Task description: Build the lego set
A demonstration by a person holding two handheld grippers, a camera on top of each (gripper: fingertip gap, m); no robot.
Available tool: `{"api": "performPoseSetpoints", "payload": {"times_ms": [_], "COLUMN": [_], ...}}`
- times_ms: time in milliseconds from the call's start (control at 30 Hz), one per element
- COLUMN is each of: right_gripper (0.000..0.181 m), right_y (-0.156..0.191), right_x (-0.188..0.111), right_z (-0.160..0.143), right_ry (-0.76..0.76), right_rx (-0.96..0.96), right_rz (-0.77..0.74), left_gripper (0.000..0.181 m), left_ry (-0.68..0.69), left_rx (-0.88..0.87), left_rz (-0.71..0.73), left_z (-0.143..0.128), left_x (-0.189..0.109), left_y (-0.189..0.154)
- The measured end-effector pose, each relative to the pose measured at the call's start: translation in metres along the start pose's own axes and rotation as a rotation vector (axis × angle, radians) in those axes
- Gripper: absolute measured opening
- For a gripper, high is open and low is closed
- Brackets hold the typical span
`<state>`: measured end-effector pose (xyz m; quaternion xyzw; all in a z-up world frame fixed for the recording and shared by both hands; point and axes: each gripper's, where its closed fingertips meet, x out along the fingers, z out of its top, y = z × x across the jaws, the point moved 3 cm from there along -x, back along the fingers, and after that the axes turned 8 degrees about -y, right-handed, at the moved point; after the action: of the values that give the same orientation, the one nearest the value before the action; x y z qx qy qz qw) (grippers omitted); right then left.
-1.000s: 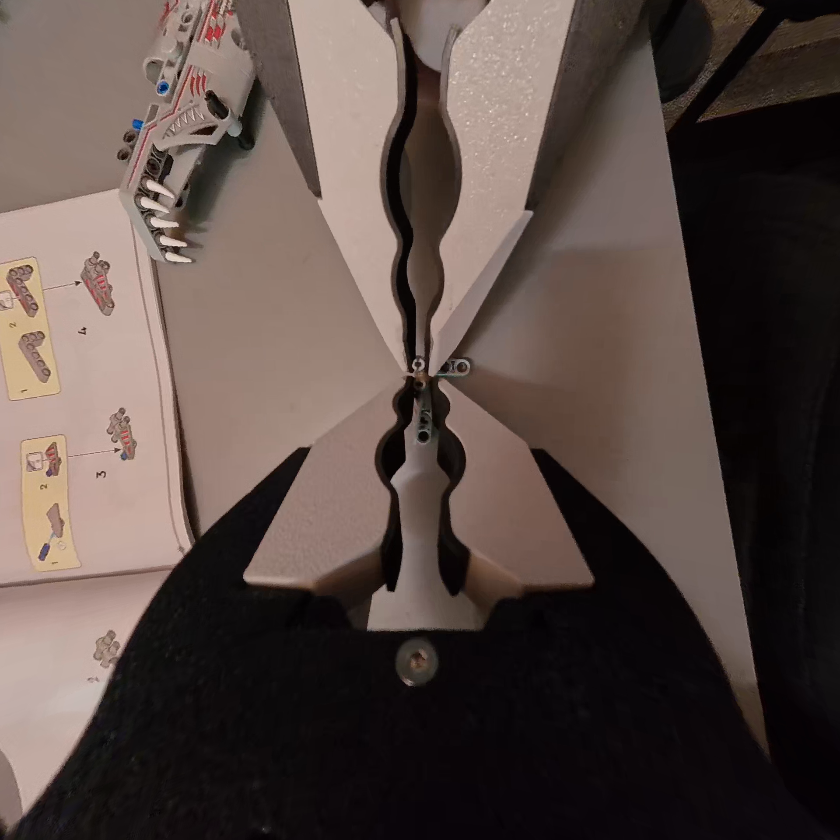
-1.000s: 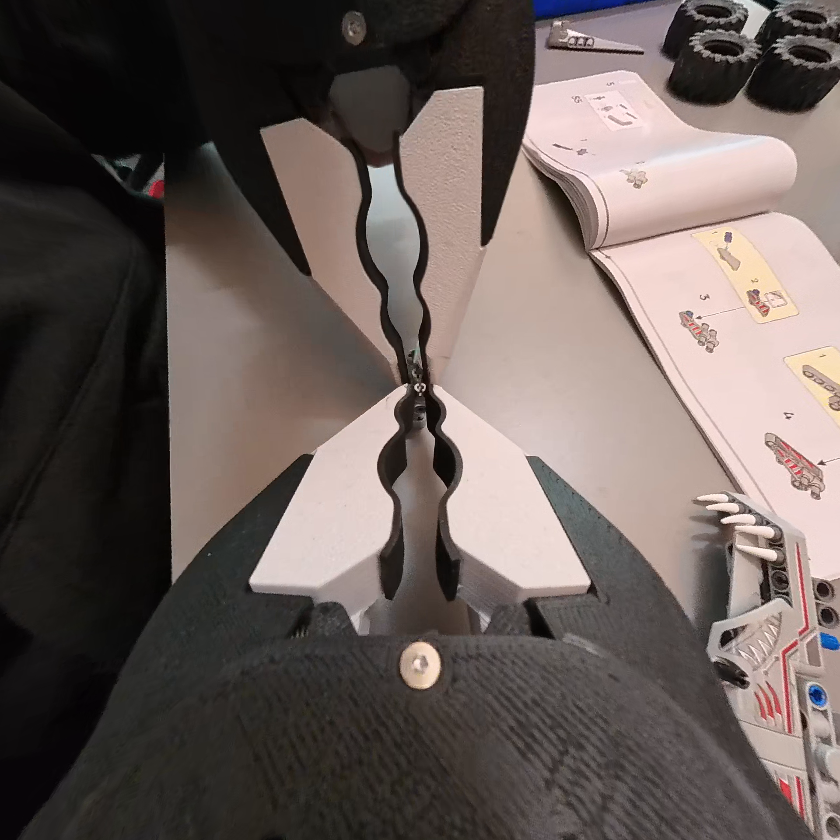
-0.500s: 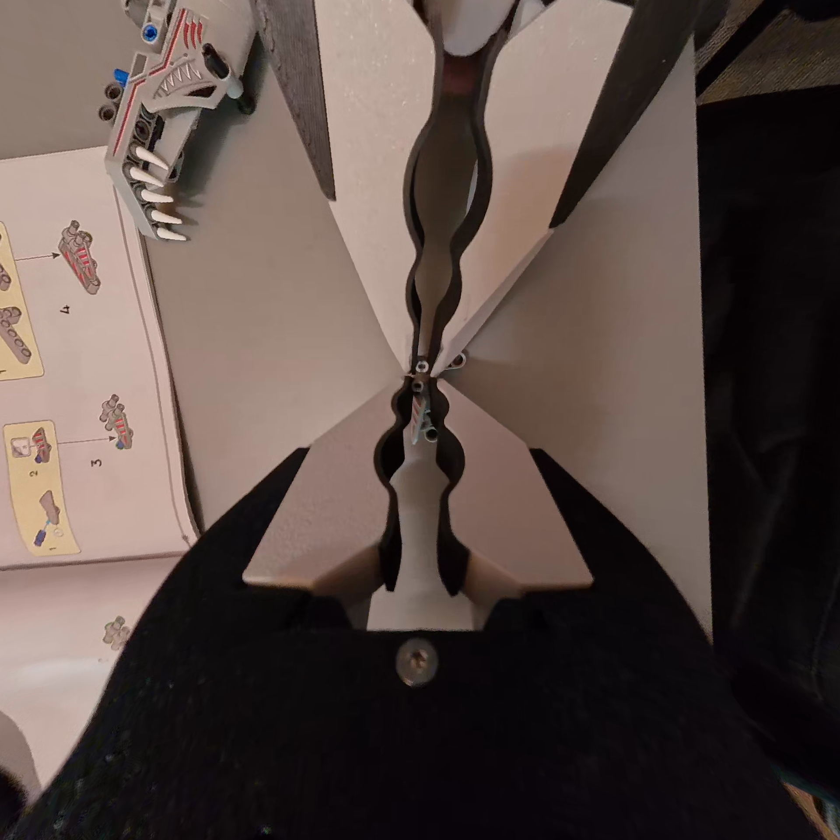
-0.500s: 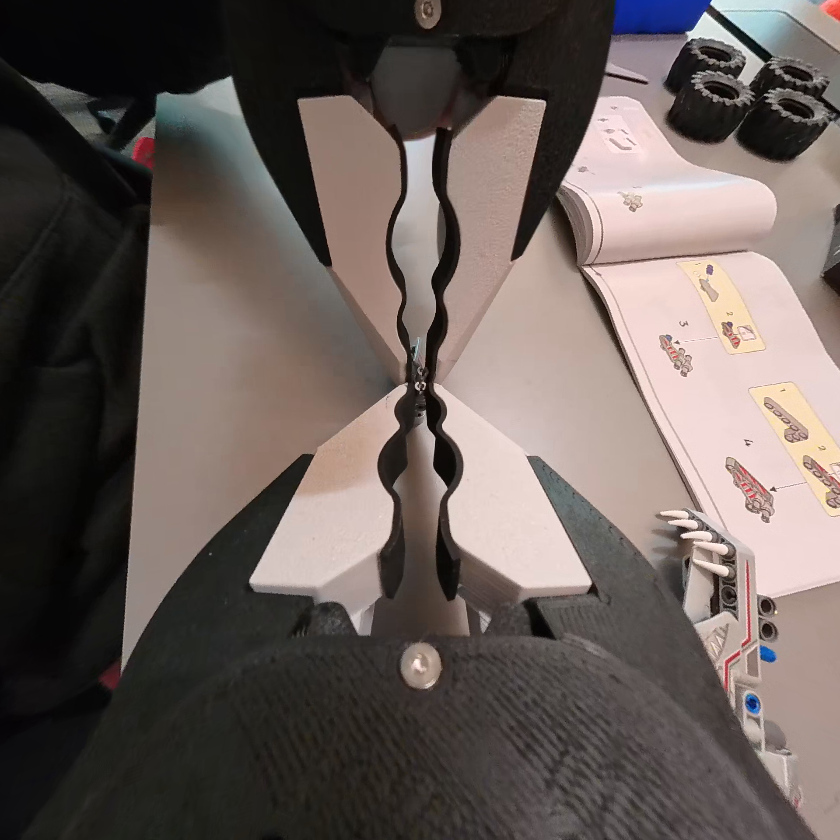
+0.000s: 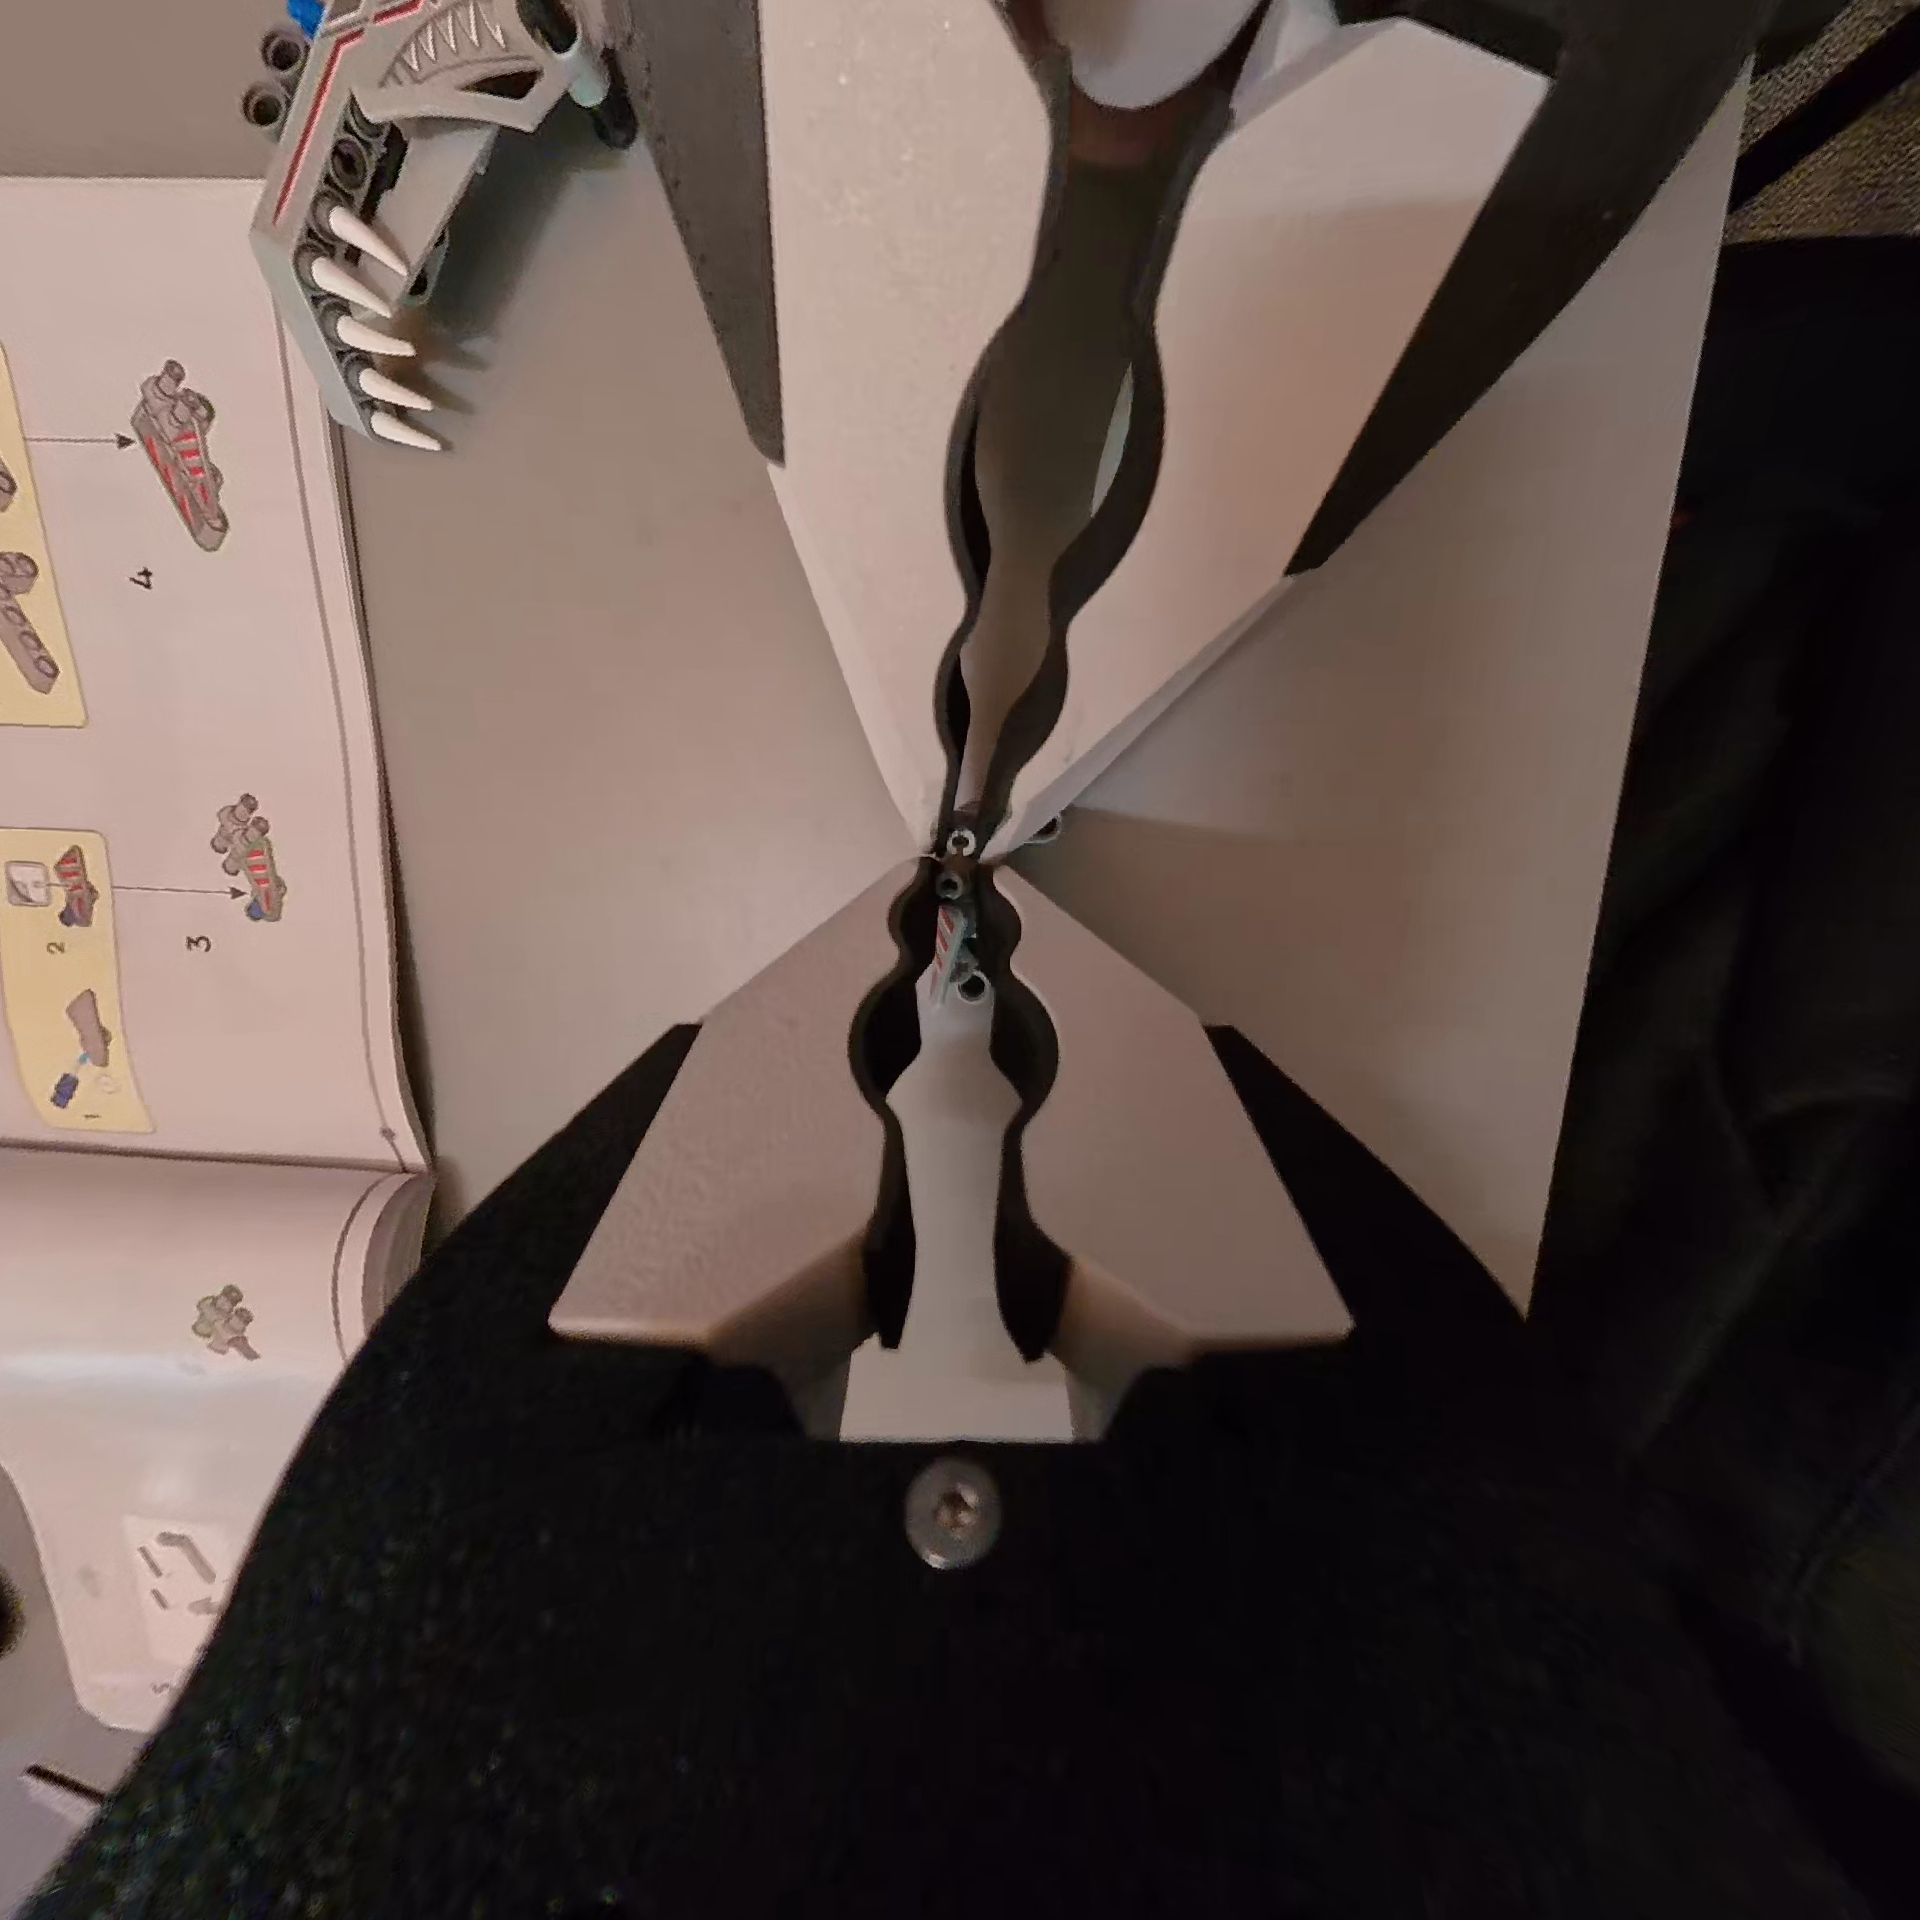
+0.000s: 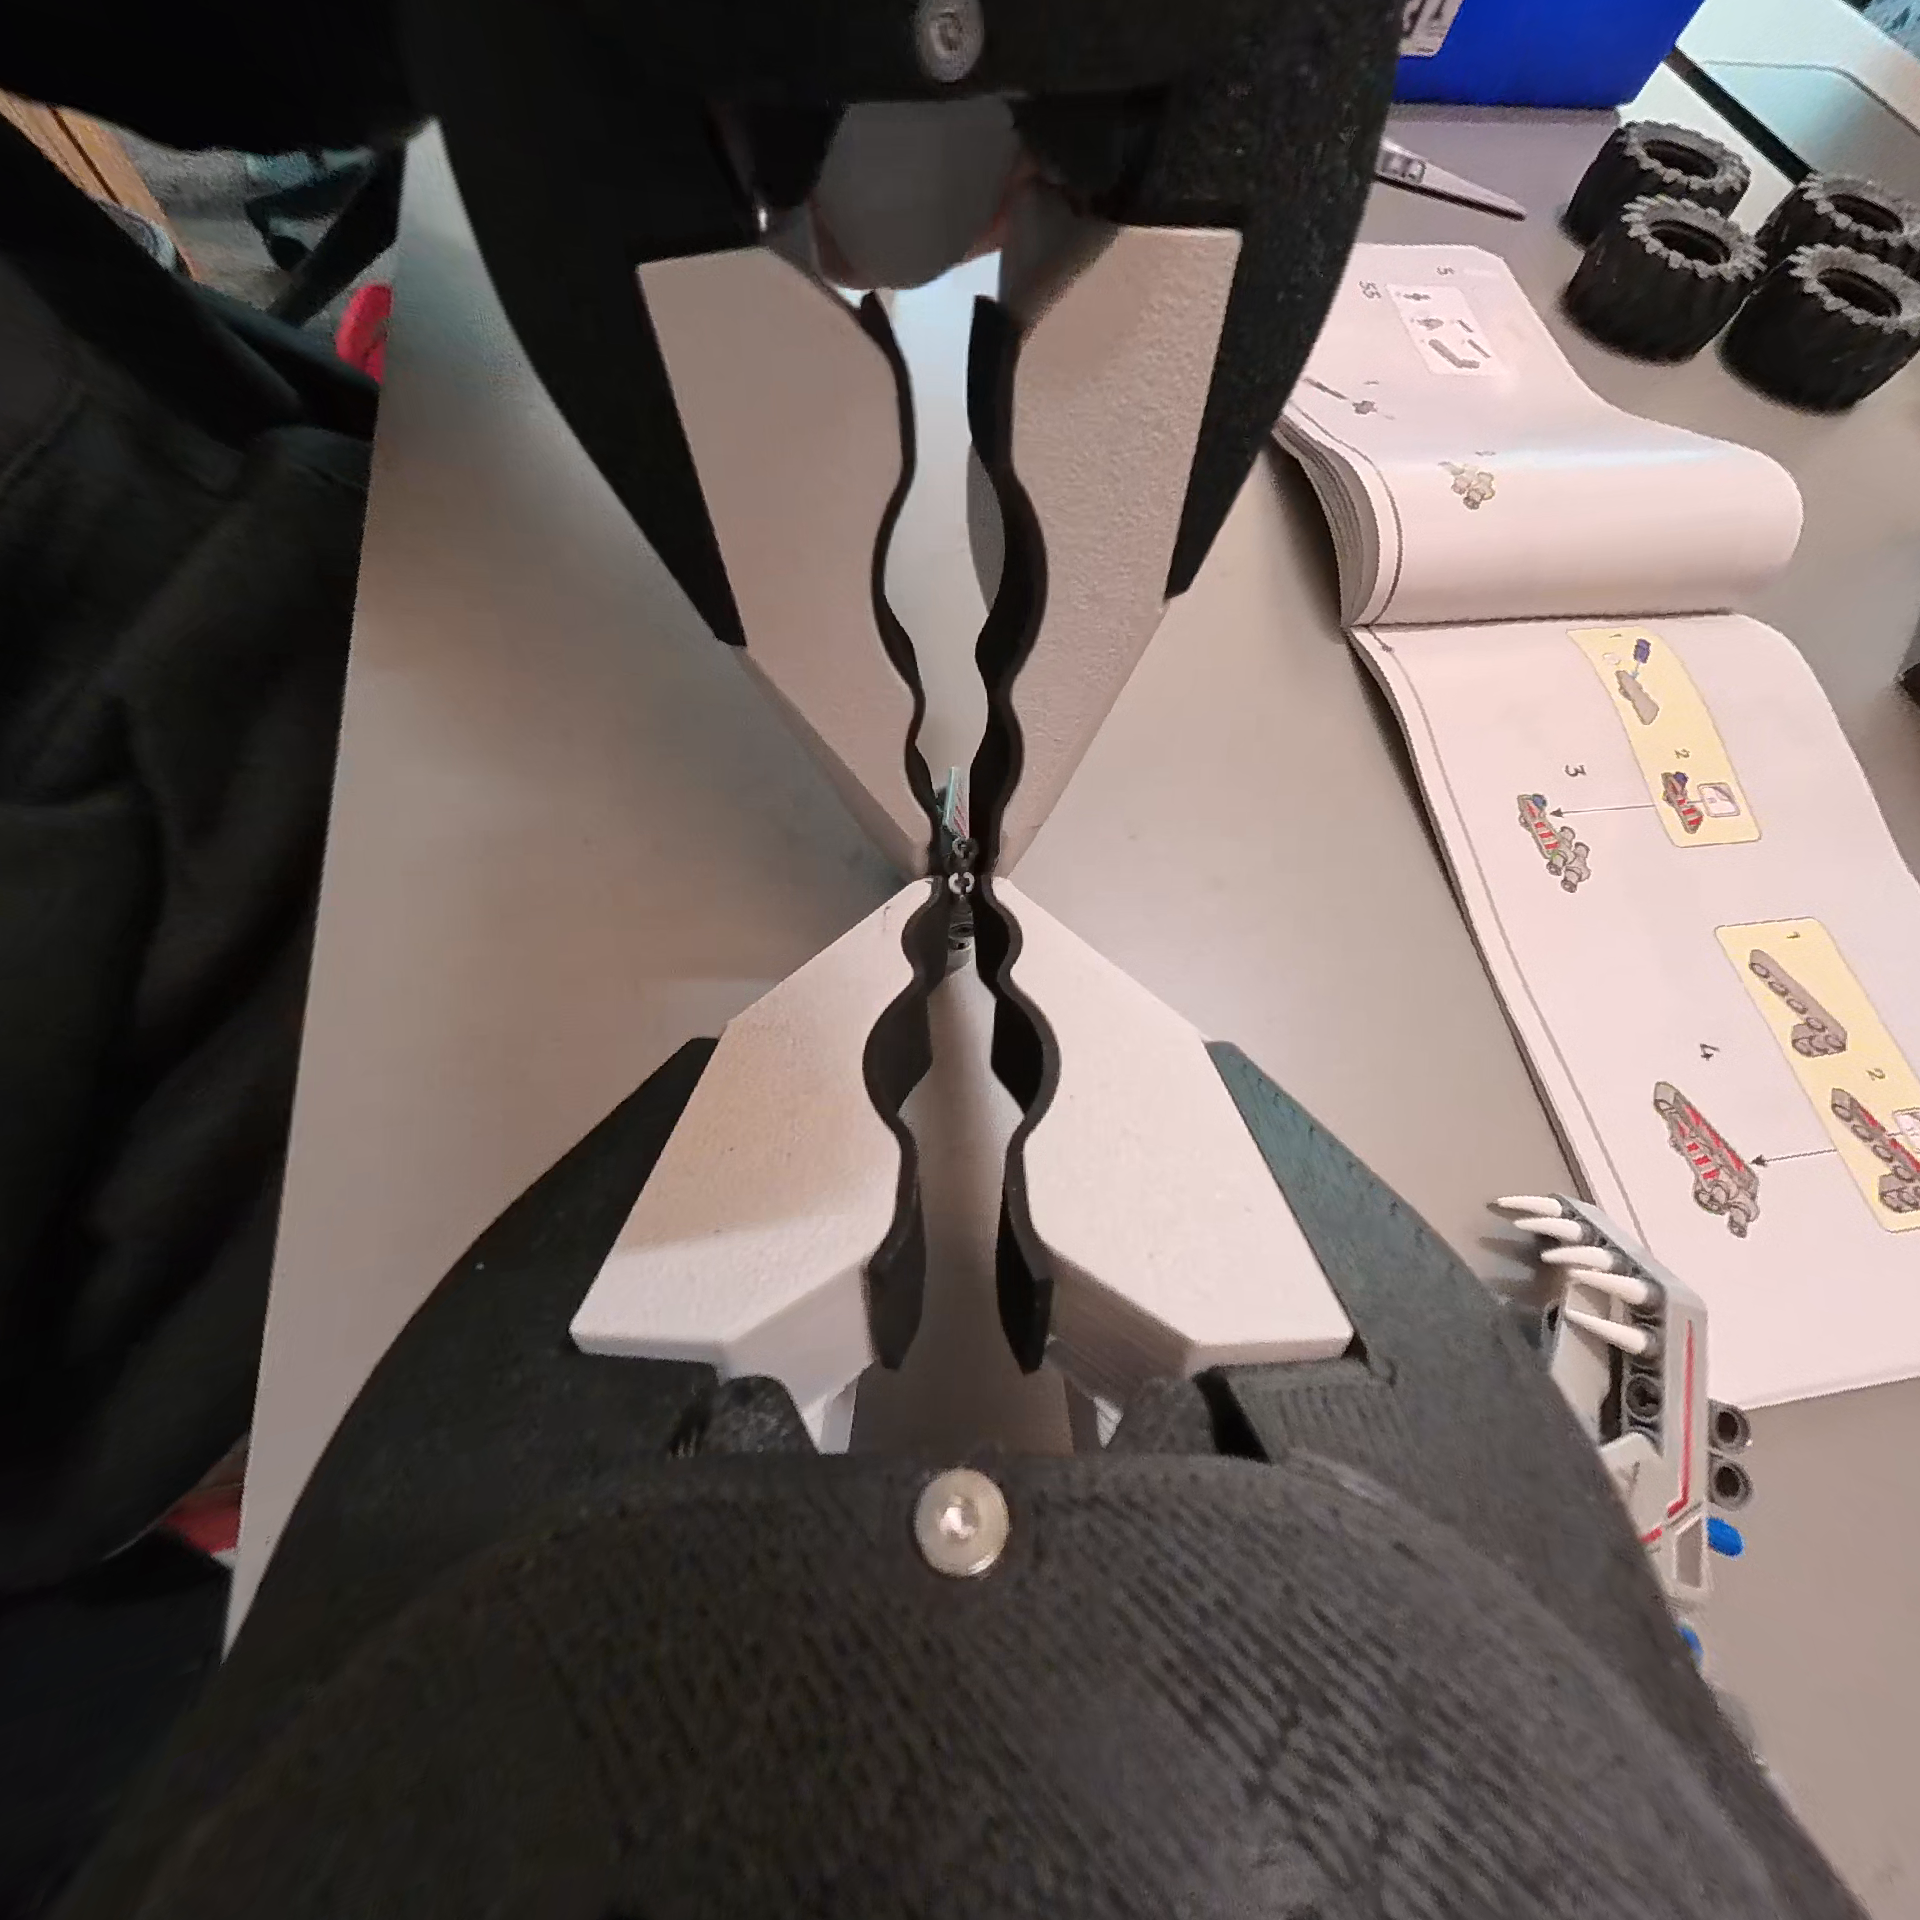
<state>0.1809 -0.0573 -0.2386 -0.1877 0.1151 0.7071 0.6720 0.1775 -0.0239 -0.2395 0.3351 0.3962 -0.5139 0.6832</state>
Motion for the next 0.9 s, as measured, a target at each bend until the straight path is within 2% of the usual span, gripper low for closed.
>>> {"api": "performPoseSetpoints", "payload": {"times_ms": [33, 200, 400, 467, 700, 900], "right_gripper": [0.003, 0.004, 0.004, 0.004, 0.004, 0.004], "right_y": [0.0001, -0.0008, 0.0016, 0.0017, -0.0034, -0.0021], "right_x": [-0.0001, -0.0004, -0.0005, -0.0007, 0.0008, 0.0006], "right_z": [-0.0001, -0.0006, -0.0016, -0.0017, -0.0019, -0.0028], "right_ry": [-0.001, -0.007, -0.008, -0.003, 0.006, 0.011], "right_rx": [-0.013, -0.048, -0.111, -0.103, 0.010, 0.001], "right_rz": [0.005, 0.063, 0.104, 0.099, 0.112, 0.111], "left_gripper": [0.005, 0.005, 0.004, 0.004, 0.005, 0.005], "left_ry": [0.002, 0.026, 0.104, 0.102, -0.028, 0.075], "left_rx": [-0.012, -0.046, 0.067, 0.032, -0.175, -0.122], "left_rz": [-0.001, 0.041, 0.163, 0.134, -0.076, 0.061], "left_z": [0.0001, 0.0009, 0.0018, 0.0021, -0.0012, 0.0012], "left_x": [0.0001, 0.0003, 0.0014, 0.0014, 0.0025, 0.0036], "left_y": [-0.0001, -0.0012, -0.0057, -0.0044, 0.0020, -0.0021]}}
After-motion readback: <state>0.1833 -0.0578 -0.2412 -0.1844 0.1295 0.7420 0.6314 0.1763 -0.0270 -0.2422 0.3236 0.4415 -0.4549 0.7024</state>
